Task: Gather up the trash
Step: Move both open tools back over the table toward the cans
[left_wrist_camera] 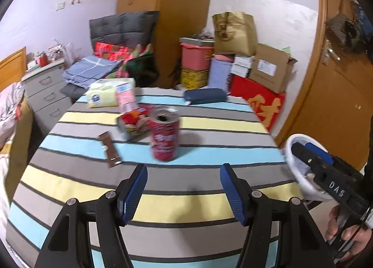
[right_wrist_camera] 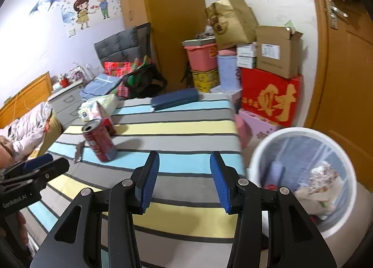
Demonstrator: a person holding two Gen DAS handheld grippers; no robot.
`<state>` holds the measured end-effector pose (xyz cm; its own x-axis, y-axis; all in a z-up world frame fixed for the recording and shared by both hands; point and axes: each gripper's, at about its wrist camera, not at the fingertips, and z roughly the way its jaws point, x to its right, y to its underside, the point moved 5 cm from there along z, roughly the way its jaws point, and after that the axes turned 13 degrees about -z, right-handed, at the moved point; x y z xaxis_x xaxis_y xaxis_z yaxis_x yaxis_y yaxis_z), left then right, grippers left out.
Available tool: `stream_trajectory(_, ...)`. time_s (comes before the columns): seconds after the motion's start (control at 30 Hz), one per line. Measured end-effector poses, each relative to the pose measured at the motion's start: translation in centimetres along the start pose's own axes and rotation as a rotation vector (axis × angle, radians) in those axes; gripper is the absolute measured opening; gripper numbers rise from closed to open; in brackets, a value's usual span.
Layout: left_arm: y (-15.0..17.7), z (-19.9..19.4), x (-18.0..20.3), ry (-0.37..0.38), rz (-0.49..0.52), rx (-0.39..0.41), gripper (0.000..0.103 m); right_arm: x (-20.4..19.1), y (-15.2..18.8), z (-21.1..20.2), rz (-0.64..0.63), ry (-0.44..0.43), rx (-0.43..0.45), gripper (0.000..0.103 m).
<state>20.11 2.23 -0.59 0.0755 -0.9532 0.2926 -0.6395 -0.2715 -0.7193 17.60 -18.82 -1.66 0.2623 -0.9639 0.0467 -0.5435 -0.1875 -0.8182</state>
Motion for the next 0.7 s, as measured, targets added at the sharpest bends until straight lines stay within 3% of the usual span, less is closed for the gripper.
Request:
stream_trajectory(0.17, -0.6, 0.1, -4.5, -0.053, -0.071, 0.002, 0.064, -3.4, -0.5, 2.0, -0.074, -0.067, -0.033, 0.048)
stream_trajectory(0.27, -0.8, 0.5, -6.6, -0.085, -0.097, 0.001, 0.064, -4.9, -0.8, 2.6, -0.103, -0.117, -0.030, 0.061)
stream_trajectory(0.7, -2.5, 4.8, -11.4, -0.129, -0.162, -0.063, 0.065, -9.5, -1.8, 6.2, -0.161, -0.235, -0.072, 0.061)
